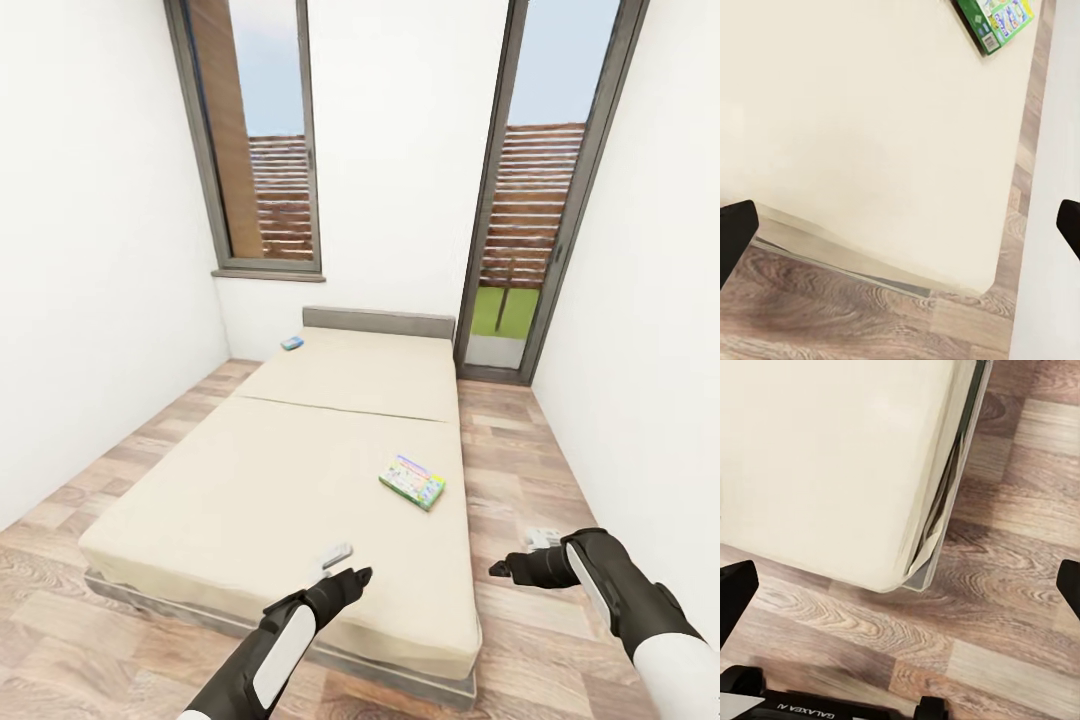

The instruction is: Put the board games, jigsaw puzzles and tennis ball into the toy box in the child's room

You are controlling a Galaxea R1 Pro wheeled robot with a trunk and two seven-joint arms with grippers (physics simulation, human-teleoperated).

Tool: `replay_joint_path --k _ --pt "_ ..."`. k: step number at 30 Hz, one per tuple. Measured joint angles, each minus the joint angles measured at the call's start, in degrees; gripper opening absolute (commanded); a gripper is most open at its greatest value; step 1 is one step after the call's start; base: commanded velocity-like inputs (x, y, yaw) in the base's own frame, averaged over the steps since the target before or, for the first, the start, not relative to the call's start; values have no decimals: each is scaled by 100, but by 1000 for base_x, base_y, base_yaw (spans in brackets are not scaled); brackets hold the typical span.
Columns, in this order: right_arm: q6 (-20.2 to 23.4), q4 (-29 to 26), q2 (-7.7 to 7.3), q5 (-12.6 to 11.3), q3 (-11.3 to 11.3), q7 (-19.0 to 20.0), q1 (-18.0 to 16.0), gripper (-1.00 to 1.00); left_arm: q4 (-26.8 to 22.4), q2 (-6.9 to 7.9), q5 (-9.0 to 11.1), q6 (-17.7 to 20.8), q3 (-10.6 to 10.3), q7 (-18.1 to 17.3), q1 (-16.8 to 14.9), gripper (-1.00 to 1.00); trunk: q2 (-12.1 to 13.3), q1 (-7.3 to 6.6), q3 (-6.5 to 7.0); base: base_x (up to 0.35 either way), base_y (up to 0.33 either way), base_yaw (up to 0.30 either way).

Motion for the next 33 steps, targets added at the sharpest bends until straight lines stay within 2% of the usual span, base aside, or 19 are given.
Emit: replay_joint_path --k 18,33 --pt "-17 -35 50 18 18 -8 25 100 -9 0 3 0 8 -16 0 100 0 0 0 24 1 -39" --pt "-20 -47 55 14 9 -7 27 100 -9 0 3 -3 4 -22 0 100 0 -2 0 242 94 -1"
